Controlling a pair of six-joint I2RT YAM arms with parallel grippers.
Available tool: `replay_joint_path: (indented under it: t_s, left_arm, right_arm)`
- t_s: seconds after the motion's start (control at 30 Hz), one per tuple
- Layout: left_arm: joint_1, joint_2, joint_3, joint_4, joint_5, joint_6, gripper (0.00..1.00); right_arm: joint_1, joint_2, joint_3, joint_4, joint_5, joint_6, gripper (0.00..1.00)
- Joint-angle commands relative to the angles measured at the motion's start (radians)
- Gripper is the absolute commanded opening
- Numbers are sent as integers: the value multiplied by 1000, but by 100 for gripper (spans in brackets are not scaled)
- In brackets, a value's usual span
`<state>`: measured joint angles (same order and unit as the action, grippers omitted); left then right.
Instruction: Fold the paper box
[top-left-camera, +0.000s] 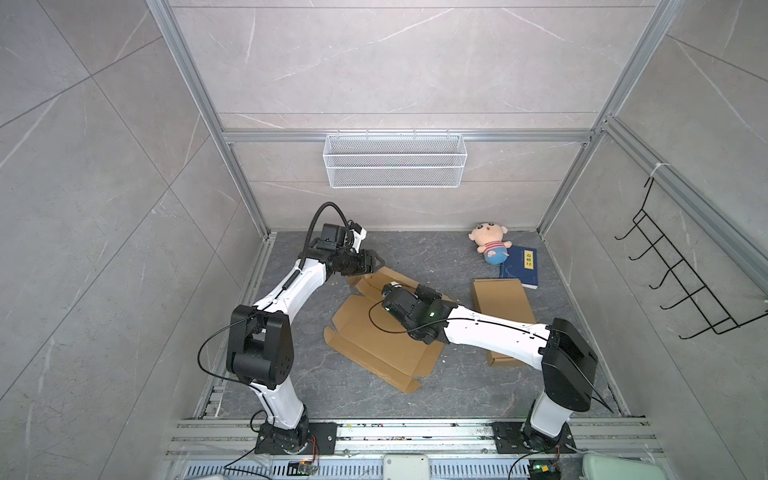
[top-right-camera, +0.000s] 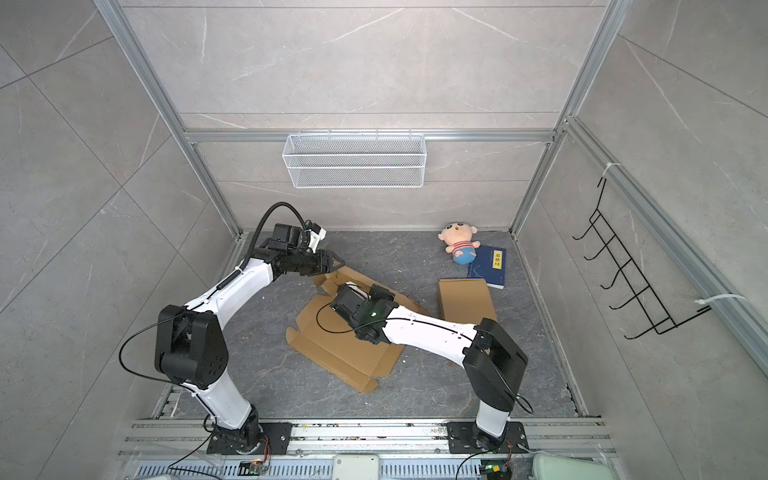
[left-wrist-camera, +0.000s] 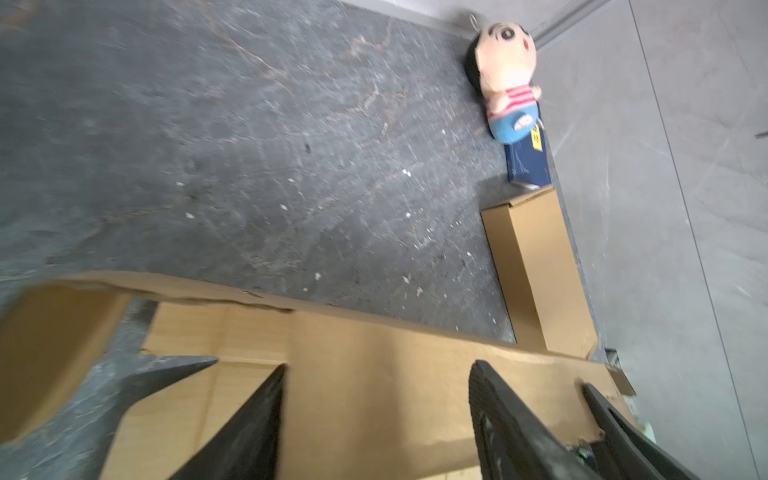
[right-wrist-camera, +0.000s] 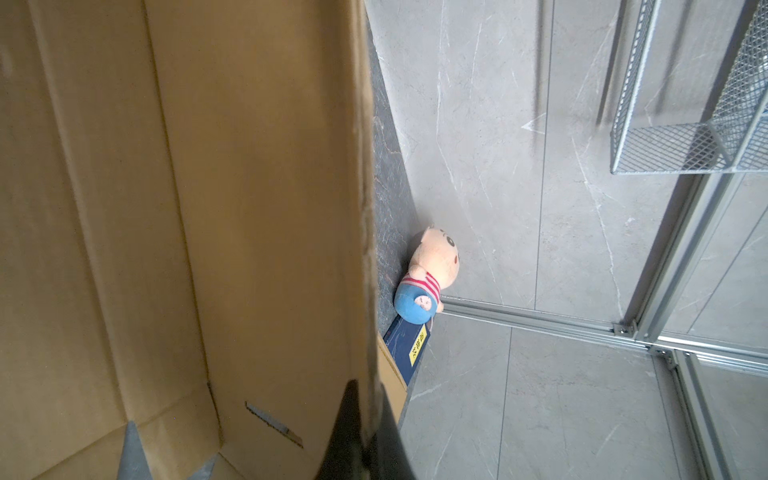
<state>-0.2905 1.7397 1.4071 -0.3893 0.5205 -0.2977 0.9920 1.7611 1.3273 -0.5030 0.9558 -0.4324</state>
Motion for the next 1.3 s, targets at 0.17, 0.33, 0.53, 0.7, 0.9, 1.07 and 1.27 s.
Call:
replay_joint_path:
  t_s: [0.17,0.33,0.53,0.7,0.9,1.07,1.27]
  left_arm:
    - [59,-67,-46,65,70,-53,71]
    - [170,-200,-148,143,75,-88,73]
    - [310,-337,-260,211,61,-14,74]
    - [320,-374,-366,189,7,147,72]
    - [299,-328,-427,269,-9,229,71]
    - [287,-241,-415,319,-11,302,71]
    - [287,-190,-413,386,16,375,66]
  right_arm:
    - [-9,21,-33,34,-135,-25,0]
    - [-41,4,-33,48,-163,-67,0]
    - [-66,13,-17,48,-229,-134,0]
    - [-101,3,-14,47,-285,-170,0]
    - [-112,-8,-39,74,-365,-250,0]
    - [-115,1,-21,67,-390,-267,0]
    - [-115,10,-6,54,-397,-273,0]
